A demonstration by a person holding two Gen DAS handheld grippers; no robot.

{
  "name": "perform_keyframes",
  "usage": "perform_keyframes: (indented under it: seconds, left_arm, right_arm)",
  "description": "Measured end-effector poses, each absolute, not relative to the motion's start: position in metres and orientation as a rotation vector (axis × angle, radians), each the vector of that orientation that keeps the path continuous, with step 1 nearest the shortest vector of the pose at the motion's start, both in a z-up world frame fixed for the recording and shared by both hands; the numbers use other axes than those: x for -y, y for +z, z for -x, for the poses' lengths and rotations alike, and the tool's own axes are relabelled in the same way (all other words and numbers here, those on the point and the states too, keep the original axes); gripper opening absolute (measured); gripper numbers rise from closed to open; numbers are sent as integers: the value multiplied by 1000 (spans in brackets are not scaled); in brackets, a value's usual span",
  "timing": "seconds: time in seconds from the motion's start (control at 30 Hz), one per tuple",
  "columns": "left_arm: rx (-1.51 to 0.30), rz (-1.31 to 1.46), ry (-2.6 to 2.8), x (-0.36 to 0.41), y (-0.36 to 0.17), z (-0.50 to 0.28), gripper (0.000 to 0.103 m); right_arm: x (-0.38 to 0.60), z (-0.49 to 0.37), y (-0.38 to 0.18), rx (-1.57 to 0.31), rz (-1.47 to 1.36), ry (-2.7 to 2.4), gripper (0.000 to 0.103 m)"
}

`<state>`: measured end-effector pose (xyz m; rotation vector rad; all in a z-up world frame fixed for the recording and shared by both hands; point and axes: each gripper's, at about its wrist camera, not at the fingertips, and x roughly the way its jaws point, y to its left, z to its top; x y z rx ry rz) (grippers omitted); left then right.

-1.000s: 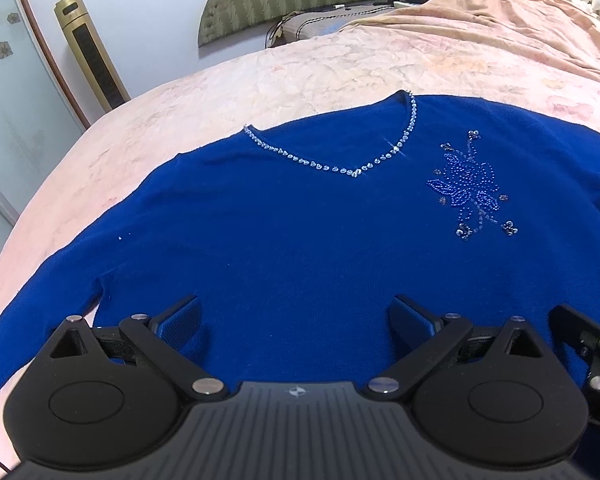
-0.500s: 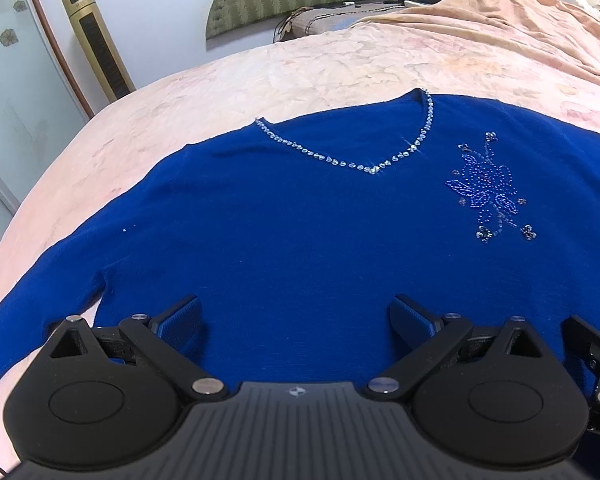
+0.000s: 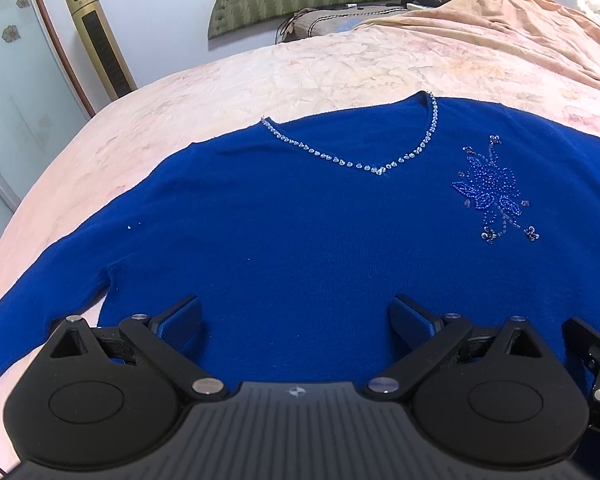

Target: Fold small clothes

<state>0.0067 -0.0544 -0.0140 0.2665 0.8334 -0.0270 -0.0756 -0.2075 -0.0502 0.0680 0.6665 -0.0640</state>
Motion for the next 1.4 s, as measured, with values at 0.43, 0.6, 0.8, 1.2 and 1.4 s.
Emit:
perform_keyframes:
  seconds: [0.43,0.6,0.8,1.2,1.4]
  left_arm:
    - [-809,-273,-51,57,-11,-1,101]
    - [-807,-290,-84,63,-11,1,101]
    - [-796,-298,-93,66,-8,1,101]
    - [-814,-311,-117,71,-12,1,101]
    - [-818,-297,-97,63,-10,-3,101]
  right_arm:
    - [220,89,-20,-583,-128,-86,103]
    - [239,88,-20,-625,-215,-54,102]
    - [305,110,-10,-548,-331,-232,103]
    - [494,125,-9,-493,-777,-512,102]
    - [534,87,-29,-507,-838,-592,60]
